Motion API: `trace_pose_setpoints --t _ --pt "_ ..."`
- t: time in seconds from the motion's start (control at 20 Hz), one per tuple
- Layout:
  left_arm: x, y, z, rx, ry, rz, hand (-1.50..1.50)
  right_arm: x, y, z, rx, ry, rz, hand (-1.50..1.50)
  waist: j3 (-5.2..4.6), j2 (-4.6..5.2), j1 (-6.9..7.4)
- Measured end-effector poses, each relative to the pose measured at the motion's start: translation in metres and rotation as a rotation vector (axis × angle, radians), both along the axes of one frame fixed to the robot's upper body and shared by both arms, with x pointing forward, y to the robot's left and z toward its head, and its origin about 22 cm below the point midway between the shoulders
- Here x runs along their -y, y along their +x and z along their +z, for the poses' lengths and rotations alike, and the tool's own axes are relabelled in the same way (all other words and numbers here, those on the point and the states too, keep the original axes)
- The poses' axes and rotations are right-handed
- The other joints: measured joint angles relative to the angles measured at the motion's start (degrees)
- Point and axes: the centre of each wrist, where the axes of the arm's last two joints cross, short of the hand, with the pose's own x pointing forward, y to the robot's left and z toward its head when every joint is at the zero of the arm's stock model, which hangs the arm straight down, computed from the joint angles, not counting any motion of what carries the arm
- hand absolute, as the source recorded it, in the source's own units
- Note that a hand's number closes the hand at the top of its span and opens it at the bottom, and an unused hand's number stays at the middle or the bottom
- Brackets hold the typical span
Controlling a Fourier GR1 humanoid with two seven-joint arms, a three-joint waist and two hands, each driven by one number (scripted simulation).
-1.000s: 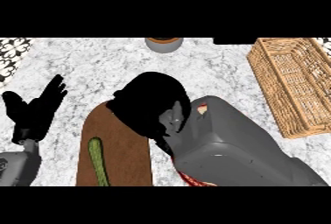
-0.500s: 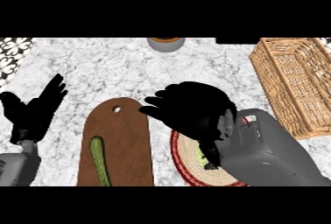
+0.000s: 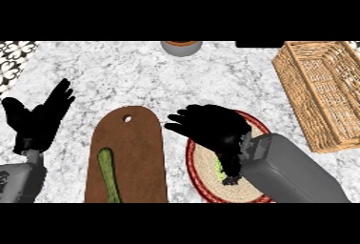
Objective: Pick the sweet potato from the placemat and place it in the basket
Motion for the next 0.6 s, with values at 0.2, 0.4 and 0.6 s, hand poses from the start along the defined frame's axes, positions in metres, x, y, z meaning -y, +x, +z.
trace_pose_setpoints --t 0.2,0.4,0.6 --pt "0.001 0.004 -0.002 -0.002 0.0 0.004 0.0 0.001 0.007 -0.035 -0.009 0.018 -0.013 -1.5 -0.02 -0.06 -0.1" --pt "-0.004 0.005 -0.001 -0.008 0.004 0.009 0.0 0.006 0.018 -0.057 -0.003 -0.043 -0.023 -1.5 -0.03 -0.12 -0.15" --pt "-0.001 0.003 -0.002 -0.006 0.008 0.002 0.0 0.007 0.027 -0.075 0.001 -0.106 -0.034 -1.5 -0.04 -0.16 -0.12"
